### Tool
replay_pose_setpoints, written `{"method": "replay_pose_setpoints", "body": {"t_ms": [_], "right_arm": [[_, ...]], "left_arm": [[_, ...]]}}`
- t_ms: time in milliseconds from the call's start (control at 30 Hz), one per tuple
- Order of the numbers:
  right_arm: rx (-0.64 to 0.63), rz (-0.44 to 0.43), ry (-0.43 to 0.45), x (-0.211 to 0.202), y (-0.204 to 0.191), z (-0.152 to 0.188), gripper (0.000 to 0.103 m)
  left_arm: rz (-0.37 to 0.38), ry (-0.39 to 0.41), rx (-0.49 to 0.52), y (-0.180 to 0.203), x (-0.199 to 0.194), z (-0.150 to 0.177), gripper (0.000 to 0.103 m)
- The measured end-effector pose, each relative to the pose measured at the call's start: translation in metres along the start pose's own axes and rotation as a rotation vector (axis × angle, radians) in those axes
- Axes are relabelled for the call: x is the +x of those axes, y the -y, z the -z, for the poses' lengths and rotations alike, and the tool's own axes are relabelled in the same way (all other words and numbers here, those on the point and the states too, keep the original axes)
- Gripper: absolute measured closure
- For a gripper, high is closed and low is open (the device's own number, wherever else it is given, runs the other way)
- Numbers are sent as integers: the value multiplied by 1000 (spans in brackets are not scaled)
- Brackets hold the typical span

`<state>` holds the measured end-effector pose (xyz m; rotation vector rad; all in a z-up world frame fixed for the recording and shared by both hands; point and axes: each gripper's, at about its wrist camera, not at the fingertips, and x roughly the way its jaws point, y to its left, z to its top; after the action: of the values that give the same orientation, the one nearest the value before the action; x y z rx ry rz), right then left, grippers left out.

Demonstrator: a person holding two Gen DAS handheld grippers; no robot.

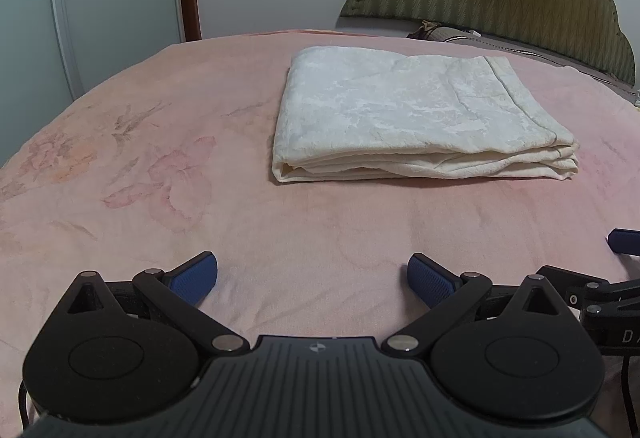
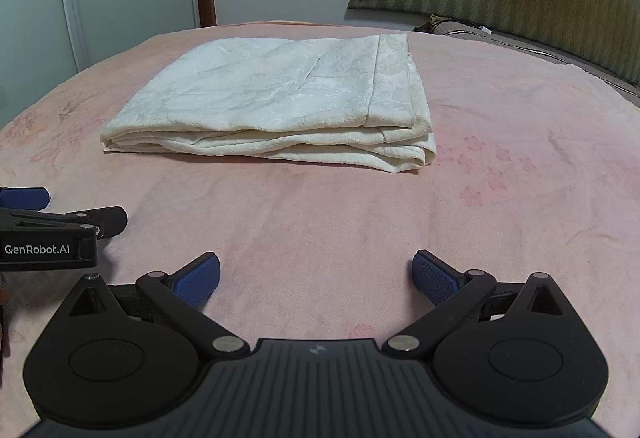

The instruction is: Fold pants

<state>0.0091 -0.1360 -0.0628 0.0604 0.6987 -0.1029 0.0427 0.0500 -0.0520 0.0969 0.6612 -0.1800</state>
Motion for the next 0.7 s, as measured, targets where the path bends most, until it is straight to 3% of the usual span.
{"method": "replay_pose_setpoints", "body": {"t_ms": [700], "right_arm": [[4, 2, 0, 1, -1, 0, 0]], "left_arm": [[6, -1, -11, -3, 0, 1, 0]]}}
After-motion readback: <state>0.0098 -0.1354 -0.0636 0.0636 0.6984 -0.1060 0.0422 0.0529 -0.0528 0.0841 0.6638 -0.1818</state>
